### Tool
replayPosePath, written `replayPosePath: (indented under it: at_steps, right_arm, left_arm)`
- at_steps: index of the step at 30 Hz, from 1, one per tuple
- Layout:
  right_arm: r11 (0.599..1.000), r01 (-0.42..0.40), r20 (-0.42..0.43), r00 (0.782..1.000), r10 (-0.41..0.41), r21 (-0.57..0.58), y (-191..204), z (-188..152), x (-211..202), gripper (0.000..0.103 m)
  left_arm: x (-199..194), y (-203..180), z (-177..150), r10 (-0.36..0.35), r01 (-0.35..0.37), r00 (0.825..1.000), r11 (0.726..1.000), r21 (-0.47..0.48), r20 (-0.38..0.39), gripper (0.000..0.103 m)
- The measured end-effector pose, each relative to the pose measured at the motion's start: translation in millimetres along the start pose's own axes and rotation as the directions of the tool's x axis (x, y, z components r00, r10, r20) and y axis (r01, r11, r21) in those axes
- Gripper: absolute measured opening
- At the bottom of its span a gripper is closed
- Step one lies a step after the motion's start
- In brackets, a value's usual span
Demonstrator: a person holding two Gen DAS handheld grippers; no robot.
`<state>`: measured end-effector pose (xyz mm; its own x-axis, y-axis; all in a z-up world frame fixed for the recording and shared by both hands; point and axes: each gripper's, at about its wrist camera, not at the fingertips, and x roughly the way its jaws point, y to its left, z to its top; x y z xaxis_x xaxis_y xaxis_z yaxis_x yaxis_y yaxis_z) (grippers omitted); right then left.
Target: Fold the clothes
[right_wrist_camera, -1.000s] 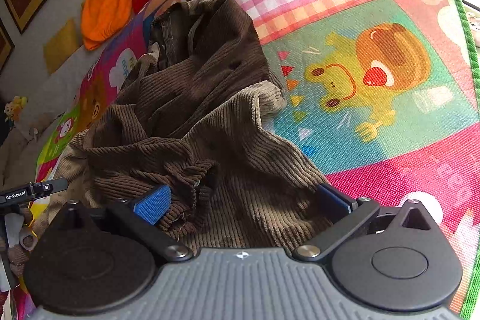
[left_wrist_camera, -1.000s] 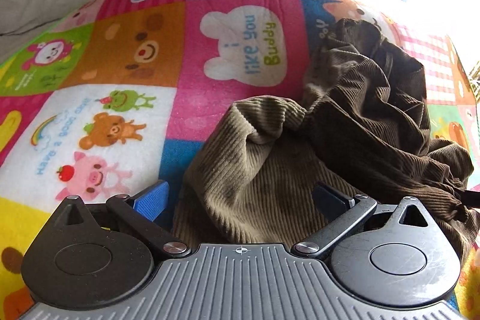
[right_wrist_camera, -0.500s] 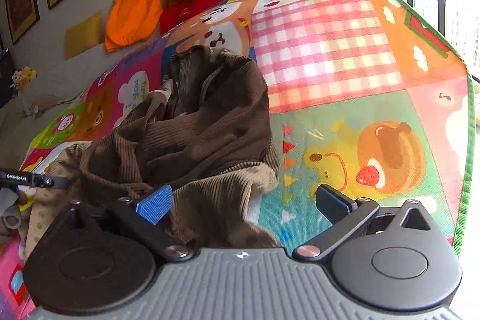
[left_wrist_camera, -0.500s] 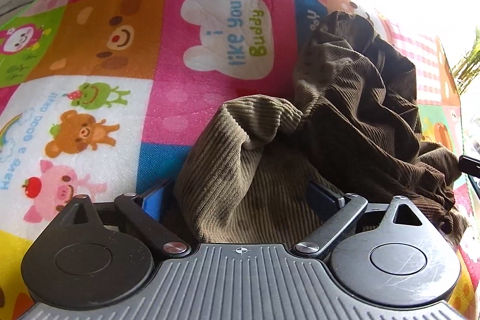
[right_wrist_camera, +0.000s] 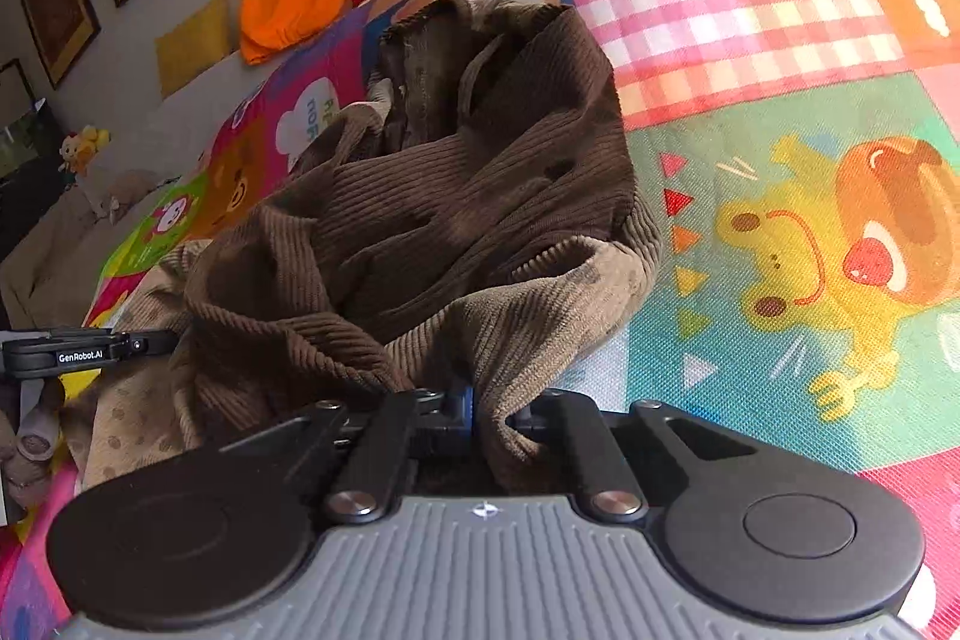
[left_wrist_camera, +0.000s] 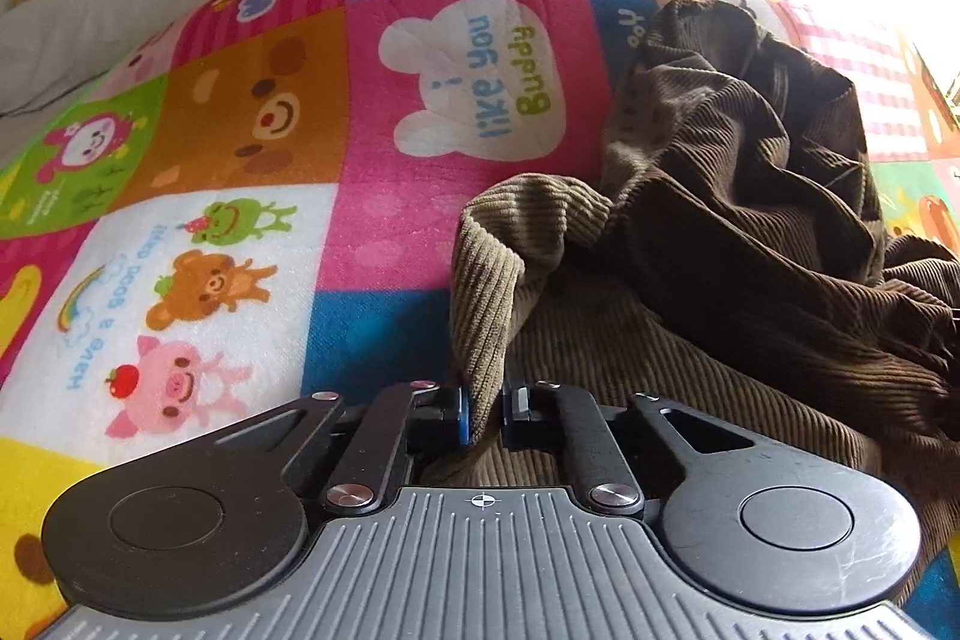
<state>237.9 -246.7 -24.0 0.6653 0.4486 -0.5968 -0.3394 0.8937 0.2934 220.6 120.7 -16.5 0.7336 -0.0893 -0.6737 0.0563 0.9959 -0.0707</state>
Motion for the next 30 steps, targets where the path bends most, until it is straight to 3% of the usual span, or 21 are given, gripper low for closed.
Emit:
replayPosePath:
  at_steps: [12, 14, 16, 18, 19, 21, 25, 27, 30]
  right_arm:
    - [0.995, -0.092, 0.014, 0.996, 0.092, -0.035, 11.8, -57.7, -105.3, 0.006]
    - [0.995, -0.079, -0.003, 0.997, 0.079, -0.063, 14.5, -70.0, -117.3, 0.006]
    - [0.994, -0.032, -0.009, 0.999, 0.031, -0.100, 15.8, -78.6, -125.5, 0.012]
    - [0.993, -0.001, 0.009, 1.000, 0.002, -0.119, 13.7, -81.3, -134.4, 0.028]
    - [0.993, 0.010, 0.026, 1.000, -0.007, -0.120, 12.4, -80.6, -140.2, 0.031]
    - [0.993, 0.030, 0.068, 0.997, -0.022, -0.117, 9.4, -76.4, -151.4, 0.042]
    - [0.993, 0.053, 0.148, 0.988, -0.037, -0.103, 4.2, -57.8, -162.2, 0.058]
    - [0.994, 0.061, 0.169, 0.985, -0.045, -0.090, 1.5, -49.2, -160.9, 0.059]
    - [0.996, 0.056, 0.182, 0.982, -0.044, -0.062, -1.2, -41.0, -157.3, 0.061]
  left_arm:
    - [-125.7, -17.6, -83.3, -0.078, 0.078, 0.997, 0.995, -0.068, 0.007, 0.009]
    - [-141.5, -19.5, -92.9, -0.076, 0.076, 0.997, 0.996, -0.052, 0.003, 0.019]
    - [-154.4, -23.5, -94.2, -0.074, 0.074, 0.997, 0.997, -0.026, 0.015, 0.052]
    - [-165.0, -36.5, -88.5, -0.088, 0.087, 0.995, 0.996, 0.032, 0.049, 0.068]
    - [-170.1, -45.0, -84.8, -0.099, 0.094, 0.993, 0.993, 0.069, 0.069, 0.075]
    - [-178.8, -64.0, -77.6, -0.130, 0.114, 0.986, 0.983, 0.146, 0.104, 0.083]
    - [-169.9, -128.9, -69.1, -0.285, 0.235, 0.953, 0.910, 0.342, 0.104, 0.095]
    - [-152.6, -160.6, -69.0, -0.329, 0.270, 0.942, 0.860, 0.432, 0.067, 0.095]
    - [-116.4, -206.2, -78.2, -0.353, 0.286, 0.936, 0.765, 0.577, 0.003, 0.095]
